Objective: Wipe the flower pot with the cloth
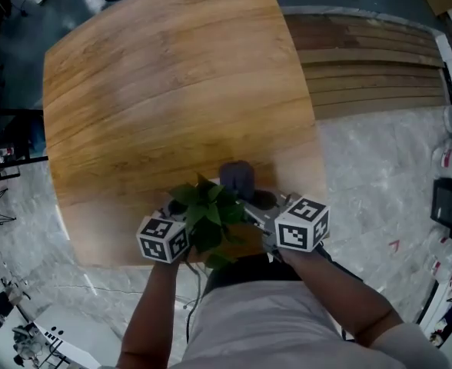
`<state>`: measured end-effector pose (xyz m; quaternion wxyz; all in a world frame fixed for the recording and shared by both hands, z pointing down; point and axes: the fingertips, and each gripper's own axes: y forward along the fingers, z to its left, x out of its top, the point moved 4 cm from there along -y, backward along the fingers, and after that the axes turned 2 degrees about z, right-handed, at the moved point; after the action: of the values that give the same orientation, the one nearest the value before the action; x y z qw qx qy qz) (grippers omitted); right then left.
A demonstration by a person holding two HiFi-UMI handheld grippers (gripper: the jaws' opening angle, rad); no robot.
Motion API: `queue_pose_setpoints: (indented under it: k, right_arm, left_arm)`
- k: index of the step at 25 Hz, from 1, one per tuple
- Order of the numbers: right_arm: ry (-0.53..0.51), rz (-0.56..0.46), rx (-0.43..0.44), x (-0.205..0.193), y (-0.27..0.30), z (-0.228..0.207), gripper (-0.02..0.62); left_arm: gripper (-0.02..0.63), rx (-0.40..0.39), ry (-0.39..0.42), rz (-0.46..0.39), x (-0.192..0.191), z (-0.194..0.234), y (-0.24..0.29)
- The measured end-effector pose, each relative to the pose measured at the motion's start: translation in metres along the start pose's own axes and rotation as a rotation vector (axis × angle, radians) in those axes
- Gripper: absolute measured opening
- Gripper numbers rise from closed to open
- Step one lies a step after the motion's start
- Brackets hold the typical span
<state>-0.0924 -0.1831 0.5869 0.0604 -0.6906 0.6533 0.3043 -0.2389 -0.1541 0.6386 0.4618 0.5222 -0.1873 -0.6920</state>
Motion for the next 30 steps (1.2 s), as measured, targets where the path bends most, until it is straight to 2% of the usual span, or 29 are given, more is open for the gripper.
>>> queue_pose_setpoints:
  k: [2,3,7,9,11,16,19,23,25,27,30]
  right_arm:
    - [0.009,0.001,0.038,0.000,0.000,0.002,0.064]
    - [0.022,0.007,0.030,-0.005,0.000,-0.007,0.064]
    - [0.062,0.105,-0.110,-0.036,-0.002,-0.063,0.063]
    - [0.054,0.153,-0.148,-0.042,-0.001,-0.077,0.063]
    - [0.054,0.162,-0.111,-0.040,0.000,-0.069,0.063]
    - [0.054,0.110,0.123,-0.001,-0.005,-0.008,0.063]
    - [0.045,0.134,0.128,0.001,0.005,-0.017,0.063]
    - [0.071,0.234,-0.062,-0.031,0.019,-0.081,0.063]
    - [0.055,0.256,-0.115,-0.039,0.019,-0.088,0.063]
    - [0.032,0.239,-0.107,-0.033,0.016,-0.074,0.064]
    - [0.019,0.186,-0.022,-0.013,0.008,-0.031,0.064]
  left_arm:
    - [0.020,-0.006,0.048,0.000,-0.001,-0.002,0.001]
    - [0.020,-0.011,0.075,-0.001,-0.002,-0.003,0.001]
    - [0.020,-0.035,0.182,-0.005,0.004,-0.012,-0.002]
    - [0.020,-0.047,0.251,-0.007,0.007,-0.015,0.000]
    - [0.020,-0.049,0.302,0.003,0.005,-0.015,0.002]
    - [0.020,-0.047,0.332,0.022,0.002,-0.022,0.003]
    - [0.020,-0.031,0.343,0.020,0.001,-0.021,0.000]
    - [0.021,-0.013,0.303,0.008,0.000,-0.015,0.002]
    - [0.021,-0.012,0.248,0.006,-0.002,-0.013,0.001]
    - [0.021,-0.014,0.160,0.006,-0.002,-0.010,0.000]
    - [0.020,-0.019,0.017,0.004,-0.008,-0.001,-0.002]
